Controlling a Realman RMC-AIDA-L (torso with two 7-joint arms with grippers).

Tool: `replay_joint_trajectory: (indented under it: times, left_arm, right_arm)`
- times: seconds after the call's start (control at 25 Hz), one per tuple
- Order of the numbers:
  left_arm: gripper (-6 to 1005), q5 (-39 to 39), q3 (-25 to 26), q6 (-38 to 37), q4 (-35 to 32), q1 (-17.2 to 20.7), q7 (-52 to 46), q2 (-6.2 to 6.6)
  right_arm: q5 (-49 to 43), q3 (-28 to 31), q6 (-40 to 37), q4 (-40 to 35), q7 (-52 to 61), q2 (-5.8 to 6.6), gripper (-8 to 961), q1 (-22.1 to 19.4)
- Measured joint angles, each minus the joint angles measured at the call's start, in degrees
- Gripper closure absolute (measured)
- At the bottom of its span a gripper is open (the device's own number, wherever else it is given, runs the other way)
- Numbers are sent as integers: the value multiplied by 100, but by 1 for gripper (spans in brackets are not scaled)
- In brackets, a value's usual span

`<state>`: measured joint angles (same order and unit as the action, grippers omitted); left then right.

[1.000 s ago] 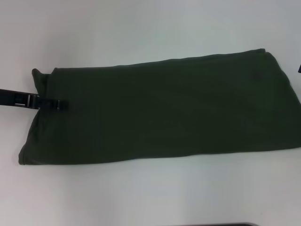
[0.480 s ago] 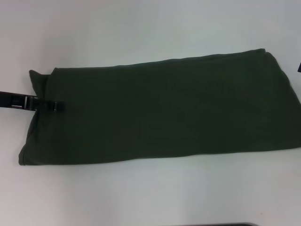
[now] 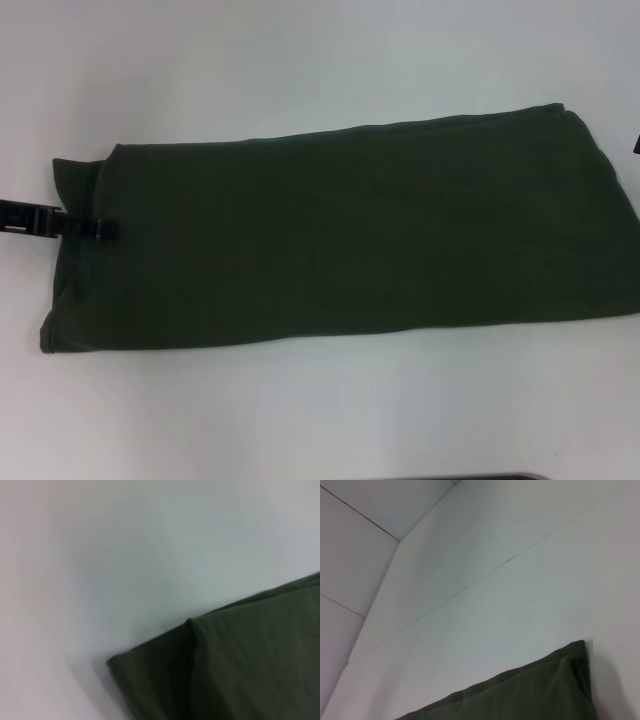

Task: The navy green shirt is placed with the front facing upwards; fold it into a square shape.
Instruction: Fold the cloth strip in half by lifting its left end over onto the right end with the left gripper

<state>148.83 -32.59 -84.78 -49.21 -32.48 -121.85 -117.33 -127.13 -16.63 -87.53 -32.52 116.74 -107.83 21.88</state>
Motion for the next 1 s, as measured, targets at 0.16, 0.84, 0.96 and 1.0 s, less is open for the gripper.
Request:
replay_joint_trajectory:
  times: [0.16, 0.84, 0.96, 1.0]
  left_arm:
    - [124, 40, -5, -32, 19, 7, -12, -3]
    - [124, -18, -37, -160, 34, -72, 52, -71]
    - [124, -23, -37, -150, 34, -76, 66, -92]
    - [124, -26, -37, -150, 34, -82, 78, -102]
  right_arm:
    - [-2, 7, 1, -3, 8, 0, 207, 0]
    - [-5, 5, -27, -8, 7, 0, 208, 0]
    - [-5, 10, -27, -5, -6, 0, 208, 0]
    - [-4, 10, -29, -5, -6, 0, 207, 0]
